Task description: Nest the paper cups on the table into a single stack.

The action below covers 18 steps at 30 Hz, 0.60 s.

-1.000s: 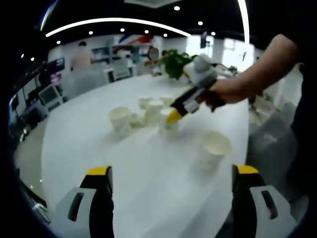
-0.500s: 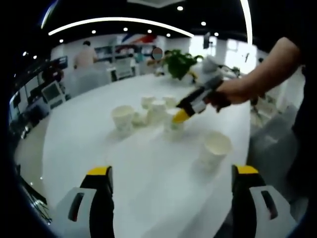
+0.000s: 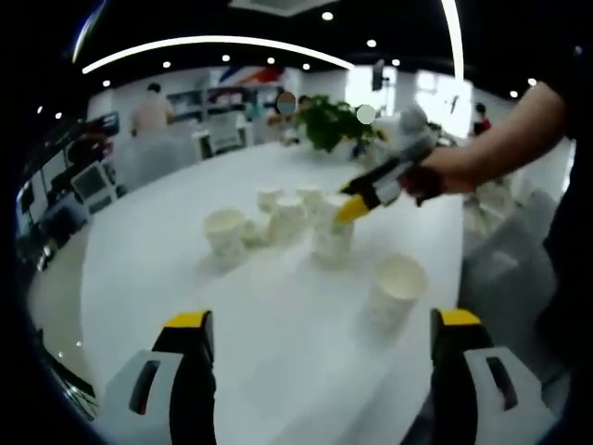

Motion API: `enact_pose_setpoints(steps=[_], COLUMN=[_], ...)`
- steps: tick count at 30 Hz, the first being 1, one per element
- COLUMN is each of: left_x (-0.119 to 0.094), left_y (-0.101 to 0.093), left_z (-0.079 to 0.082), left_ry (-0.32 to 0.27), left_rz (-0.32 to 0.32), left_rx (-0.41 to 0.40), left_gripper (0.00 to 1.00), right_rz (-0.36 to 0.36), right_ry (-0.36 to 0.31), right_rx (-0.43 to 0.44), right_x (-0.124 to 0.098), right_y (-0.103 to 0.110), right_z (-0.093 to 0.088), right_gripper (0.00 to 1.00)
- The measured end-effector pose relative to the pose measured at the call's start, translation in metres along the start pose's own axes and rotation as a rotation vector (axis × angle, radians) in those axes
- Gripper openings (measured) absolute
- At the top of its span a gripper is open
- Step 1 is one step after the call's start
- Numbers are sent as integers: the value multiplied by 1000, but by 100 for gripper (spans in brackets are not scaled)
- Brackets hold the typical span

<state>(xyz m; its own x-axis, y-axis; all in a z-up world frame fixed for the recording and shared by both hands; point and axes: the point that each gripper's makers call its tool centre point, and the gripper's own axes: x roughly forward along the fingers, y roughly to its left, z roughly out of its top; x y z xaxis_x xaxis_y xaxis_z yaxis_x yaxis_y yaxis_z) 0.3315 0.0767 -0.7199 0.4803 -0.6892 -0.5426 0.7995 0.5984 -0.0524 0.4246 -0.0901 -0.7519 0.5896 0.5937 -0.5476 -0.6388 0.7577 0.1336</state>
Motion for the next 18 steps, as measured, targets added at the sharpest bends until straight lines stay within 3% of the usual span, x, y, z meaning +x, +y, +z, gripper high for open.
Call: enact_pose_setpoints(steps=[9,18], left_x=[-1,2], left_y=[-10,-23], left_z=[15,14], left_ry=[-24,-17], left_rz=[-24,-56], left_rx=[26,39], left_gripper=[99,97], right_rz=[-6,-33], right_ry=[-97,-182], right_rx=[59,89], right_x=[-39,-74], right_y=[10,17], right_z=[12,22], right_gripper=[34,34])
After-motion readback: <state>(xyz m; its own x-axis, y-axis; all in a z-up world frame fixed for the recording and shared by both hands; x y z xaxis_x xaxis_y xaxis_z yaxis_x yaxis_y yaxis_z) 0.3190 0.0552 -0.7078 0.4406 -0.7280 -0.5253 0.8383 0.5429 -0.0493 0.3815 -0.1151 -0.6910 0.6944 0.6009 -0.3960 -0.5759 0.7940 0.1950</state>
